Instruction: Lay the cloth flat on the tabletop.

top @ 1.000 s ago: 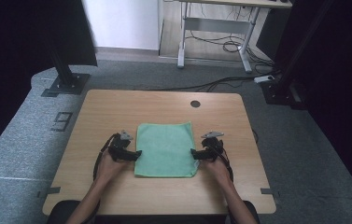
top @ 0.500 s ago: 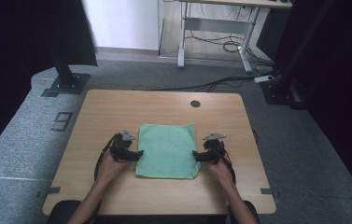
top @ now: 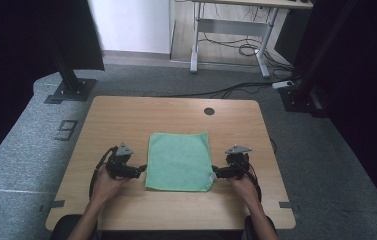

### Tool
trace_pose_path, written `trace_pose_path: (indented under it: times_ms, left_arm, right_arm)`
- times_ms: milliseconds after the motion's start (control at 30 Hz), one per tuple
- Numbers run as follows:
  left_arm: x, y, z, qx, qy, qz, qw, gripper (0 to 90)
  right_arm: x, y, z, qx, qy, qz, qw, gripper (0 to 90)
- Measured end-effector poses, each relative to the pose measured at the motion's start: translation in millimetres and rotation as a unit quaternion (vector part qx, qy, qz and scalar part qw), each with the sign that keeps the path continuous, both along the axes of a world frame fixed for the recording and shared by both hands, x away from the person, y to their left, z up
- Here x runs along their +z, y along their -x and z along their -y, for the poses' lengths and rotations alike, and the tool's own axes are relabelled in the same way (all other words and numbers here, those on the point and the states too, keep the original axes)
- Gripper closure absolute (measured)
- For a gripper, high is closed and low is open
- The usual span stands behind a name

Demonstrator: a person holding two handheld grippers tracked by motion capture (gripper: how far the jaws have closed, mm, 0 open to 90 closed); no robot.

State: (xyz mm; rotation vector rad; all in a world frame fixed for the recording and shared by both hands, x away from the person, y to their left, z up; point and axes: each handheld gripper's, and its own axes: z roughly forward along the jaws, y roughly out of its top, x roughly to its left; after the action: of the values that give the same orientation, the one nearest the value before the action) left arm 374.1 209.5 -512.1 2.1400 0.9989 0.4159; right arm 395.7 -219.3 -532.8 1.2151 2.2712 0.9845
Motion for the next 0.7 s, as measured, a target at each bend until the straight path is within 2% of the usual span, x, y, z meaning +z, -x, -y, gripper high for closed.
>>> trace_pose_path:
  times_ms: [133,400,500,600,700]
  left_arm:
    - [-0.8,11.1,-8.5,0.004,0.004,-0.001,1.0000,13.2]
    - [-10.8,26.5,-24.1,0.016,-0.006,-0.013,0.9998,9.6]
    - [-18.0,28.2,-31.1,0.025,-0.016,-0.016,0.9994,8.9]
    - [-23.7,25.1,-35.1,0.032,-0.017,-0.023,0.9991,7.2]
    - [-28.3,22.6,-36.2,0.038,-0.028,-0.025,0.9986,4.0]
  right_arm:
    - [1.3,7.4,11.2,-0.006,-0.001,0.005,1.0000,0.0]
    - [-1.5,21.4,29.5,-0.018,0.003,0.009,0.9998,0.0]
    - [-6.3,25.5,33.6,-0.012,0.005,0.005,0.9999,0.0]
    - [-12.8,27.5,37.5,-0.009,0.008,-0.005,0.9999,0.0]
    - [-16.4,26.5,39.6,-0.011,0.006,-0.011,0.9999,0.0]
